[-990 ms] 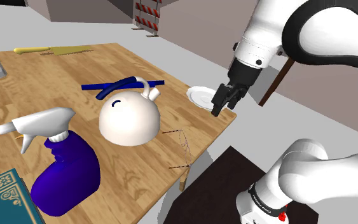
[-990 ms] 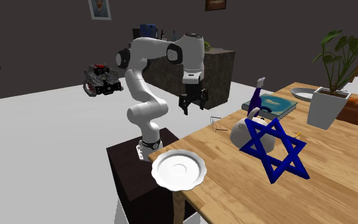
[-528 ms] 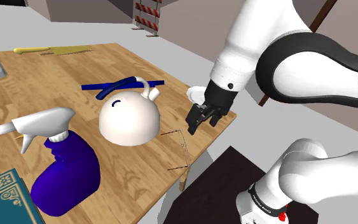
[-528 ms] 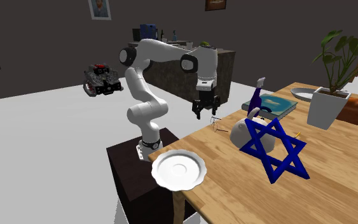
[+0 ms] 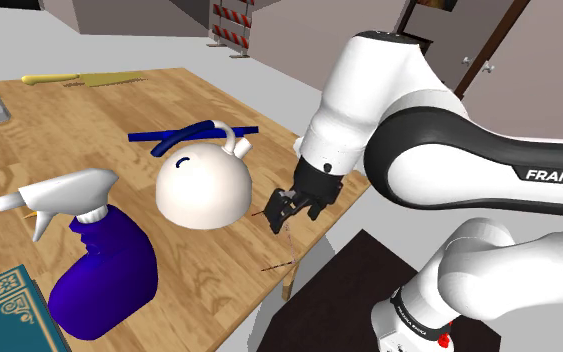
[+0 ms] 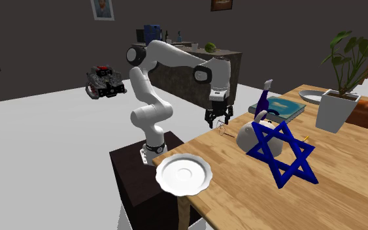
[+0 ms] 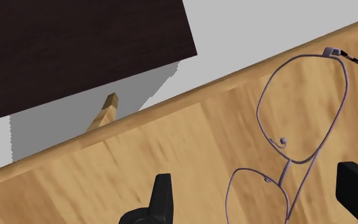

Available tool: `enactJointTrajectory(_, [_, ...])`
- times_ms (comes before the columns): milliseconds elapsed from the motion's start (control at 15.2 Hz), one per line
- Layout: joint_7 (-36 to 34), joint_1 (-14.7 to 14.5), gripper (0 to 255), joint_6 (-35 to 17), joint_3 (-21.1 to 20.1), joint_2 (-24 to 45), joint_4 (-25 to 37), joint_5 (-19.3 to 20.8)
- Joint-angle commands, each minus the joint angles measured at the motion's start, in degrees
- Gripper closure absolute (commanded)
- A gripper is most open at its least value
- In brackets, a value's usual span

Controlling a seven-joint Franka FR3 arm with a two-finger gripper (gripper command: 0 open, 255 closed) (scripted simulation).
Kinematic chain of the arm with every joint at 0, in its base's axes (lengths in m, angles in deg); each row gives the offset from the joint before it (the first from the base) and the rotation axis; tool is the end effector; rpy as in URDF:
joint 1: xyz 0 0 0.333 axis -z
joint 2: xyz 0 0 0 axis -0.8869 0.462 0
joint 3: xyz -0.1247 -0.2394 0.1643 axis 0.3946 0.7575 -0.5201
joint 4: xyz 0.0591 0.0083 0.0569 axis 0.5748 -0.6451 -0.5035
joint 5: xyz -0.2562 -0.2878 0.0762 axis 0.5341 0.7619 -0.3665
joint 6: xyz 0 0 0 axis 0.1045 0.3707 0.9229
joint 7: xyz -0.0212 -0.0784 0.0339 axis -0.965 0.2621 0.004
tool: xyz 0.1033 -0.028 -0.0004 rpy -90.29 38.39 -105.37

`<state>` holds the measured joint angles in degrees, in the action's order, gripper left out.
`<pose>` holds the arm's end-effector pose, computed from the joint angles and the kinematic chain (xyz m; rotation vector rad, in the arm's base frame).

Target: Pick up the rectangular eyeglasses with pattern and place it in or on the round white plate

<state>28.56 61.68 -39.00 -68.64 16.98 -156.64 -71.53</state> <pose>0.2874 0.2343 0.4779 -3.0957 0.3438 -0.0983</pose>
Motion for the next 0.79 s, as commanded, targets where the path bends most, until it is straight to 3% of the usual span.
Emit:
enactJointTrajectory(0, [-0.01,-0.01,0,-1.65,-0.62,0.48,-1.11,-0.36])
enactJointTrajectory(594, [0.02,-0.03,0,-2.96,-1.08,0.89,-2.02,-0.65])
enactJointTrajectory(660, [0.02,-0.03,255,-2.96,-1.08,0.89,-2.02,-0.65])
enactJointTrajectory(726, [0.02,-0.03,255,-2.96,-1.08,0.89,-2.02,-0.65])
